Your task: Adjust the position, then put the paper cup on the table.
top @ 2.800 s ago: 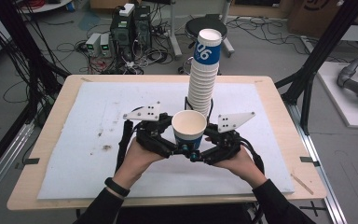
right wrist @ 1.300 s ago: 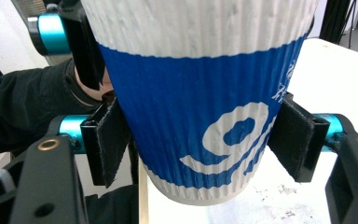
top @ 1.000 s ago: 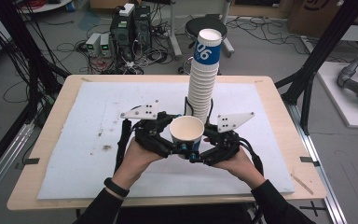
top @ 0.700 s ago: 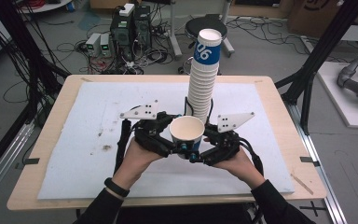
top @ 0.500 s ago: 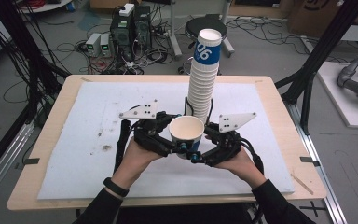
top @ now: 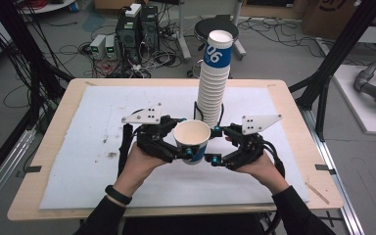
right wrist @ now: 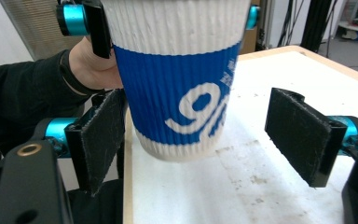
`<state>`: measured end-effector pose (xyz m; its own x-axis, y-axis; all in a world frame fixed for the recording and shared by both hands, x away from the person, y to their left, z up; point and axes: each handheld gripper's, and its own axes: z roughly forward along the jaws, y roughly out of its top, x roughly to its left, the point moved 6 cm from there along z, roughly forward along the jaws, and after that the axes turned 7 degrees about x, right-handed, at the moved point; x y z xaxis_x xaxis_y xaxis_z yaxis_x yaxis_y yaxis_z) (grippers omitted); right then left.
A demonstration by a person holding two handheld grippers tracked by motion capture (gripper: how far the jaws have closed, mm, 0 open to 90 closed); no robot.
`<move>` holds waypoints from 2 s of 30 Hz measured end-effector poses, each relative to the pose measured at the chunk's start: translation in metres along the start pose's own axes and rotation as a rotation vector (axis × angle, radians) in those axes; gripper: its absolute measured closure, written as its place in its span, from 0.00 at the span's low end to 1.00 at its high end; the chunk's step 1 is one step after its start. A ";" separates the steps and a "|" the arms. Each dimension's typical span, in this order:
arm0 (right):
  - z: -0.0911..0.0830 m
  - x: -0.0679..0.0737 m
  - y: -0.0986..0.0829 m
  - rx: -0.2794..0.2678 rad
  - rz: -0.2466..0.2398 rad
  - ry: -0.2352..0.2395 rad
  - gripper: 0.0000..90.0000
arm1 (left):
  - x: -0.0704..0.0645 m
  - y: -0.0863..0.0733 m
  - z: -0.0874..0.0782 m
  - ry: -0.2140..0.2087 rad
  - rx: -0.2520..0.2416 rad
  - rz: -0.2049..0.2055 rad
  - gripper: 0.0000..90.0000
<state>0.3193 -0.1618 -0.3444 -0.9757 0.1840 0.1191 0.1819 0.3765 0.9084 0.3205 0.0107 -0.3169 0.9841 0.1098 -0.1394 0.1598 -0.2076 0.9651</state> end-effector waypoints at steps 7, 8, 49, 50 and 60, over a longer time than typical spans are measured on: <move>-0.015 -0.010 -0.002 -0.008 -0.003 -0.034 0.22 | 0.003 -0.001 -0.003 0.017 0.013 0.004 0.24; -0.017 -0.010 -0.002 -0.009 -0.002 -0.031 0.22 | 0.003 -0.001 -0.003 0.021 0.015 0.005 0.24; -0.058 -0.033 -0.005 -0.051 -0.011 -0.157 0.22 | 0.016 0.001 -0.026 0.118 0.008 0.014 0.24; -0.058 -0.033 -0.005 -0.053 -0.013 -0.161 0.22 | 0.017 0.001 -0.028 0.126 0.007 0.015 0.24; -0.061 -0.035 -0.007 -0.050 -0.018 -0.181 0.22 | 0.033 -0.002 -0.049 0.221 -0.001 0.006 0.24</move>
<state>0.3453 -0.2259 -0.3303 -0.9398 0.3401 0.0326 0.1539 0.3361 0.9292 0.3491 0.0629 -0.3127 0.9443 0.3189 -0.0816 0.1537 -0.2079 0.9660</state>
